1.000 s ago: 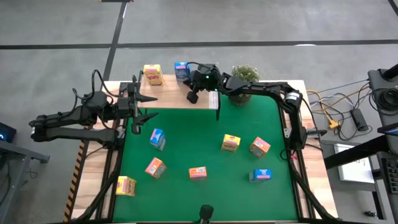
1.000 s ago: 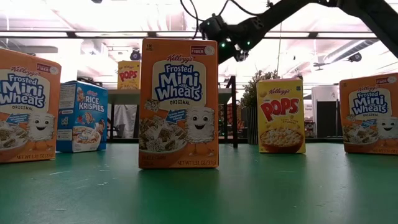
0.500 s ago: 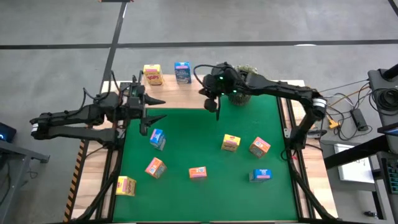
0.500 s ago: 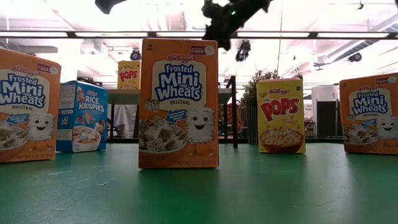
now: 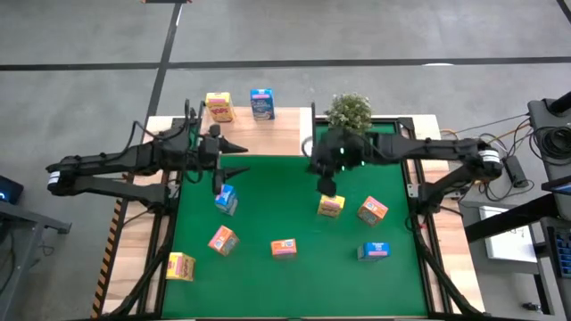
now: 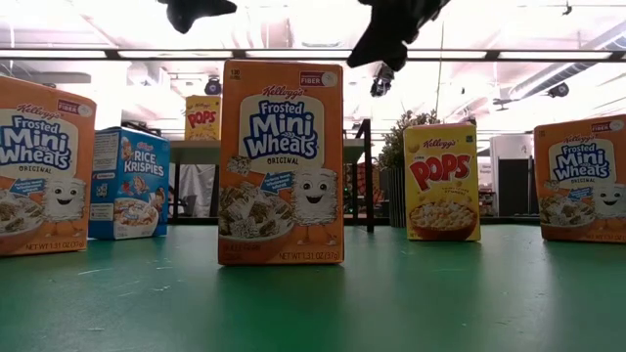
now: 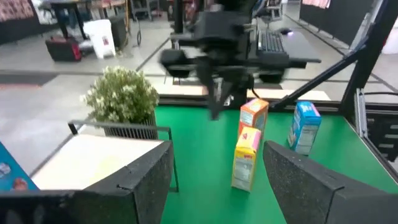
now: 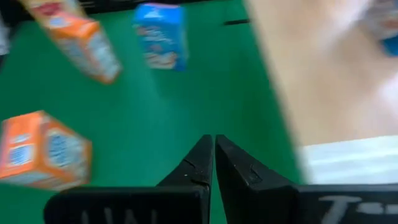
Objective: Stack cereal on shelf
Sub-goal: Put the middle orange cereal box on the shelf
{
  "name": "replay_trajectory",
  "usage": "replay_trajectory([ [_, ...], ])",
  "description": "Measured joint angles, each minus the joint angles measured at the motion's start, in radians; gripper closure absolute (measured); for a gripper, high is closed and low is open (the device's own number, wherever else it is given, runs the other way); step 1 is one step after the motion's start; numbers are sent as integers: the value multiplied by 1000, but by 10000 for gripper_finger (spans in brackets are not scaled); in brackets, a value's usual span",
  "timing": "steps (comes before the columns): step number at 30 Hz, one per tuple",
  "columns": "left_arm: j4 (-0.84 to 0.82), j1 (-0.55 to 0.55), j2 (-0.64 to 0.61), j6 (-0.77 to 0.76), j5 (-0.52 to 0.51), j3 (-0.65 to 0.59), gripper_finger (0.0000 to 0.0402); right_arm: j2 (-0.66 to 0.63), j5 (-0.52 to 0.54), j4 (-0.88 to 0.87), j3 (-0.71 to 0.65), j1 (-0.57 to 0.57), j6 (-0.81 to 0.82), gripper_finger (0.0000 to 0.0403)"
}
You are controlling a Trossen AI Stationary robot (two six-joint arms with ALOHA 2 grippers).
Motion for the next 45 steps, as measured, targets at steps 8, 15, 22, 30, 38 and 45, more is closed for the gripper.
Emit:
replay_trajectory([
  [8, -10, -35, -4, -55, 8, -11, 170, 26, 40, 116, -45, 226, 114, 394],
  [15, 19, -162, 4, -65, 10, -17, 170, 100, 237, 149, 1, 407, 182, 394],
  [22, 76, -296, 16, -65, 10, -22, 170, 203, 320, 170, 56, 511, 226, 394],
  [30, 143, -397, 60, -65, 8, -36, 170, 348, 343, 203, 131, 551, 215, 381],
  [38, 192, -434, 121, -65, -12, -38, 170, 444, 345, 172, 209, 549, 225, 273],
  [45, 197, -439, 132, -73, -18, -38, 170, 457, 343, 108, 218, 549, 244, 151],
])
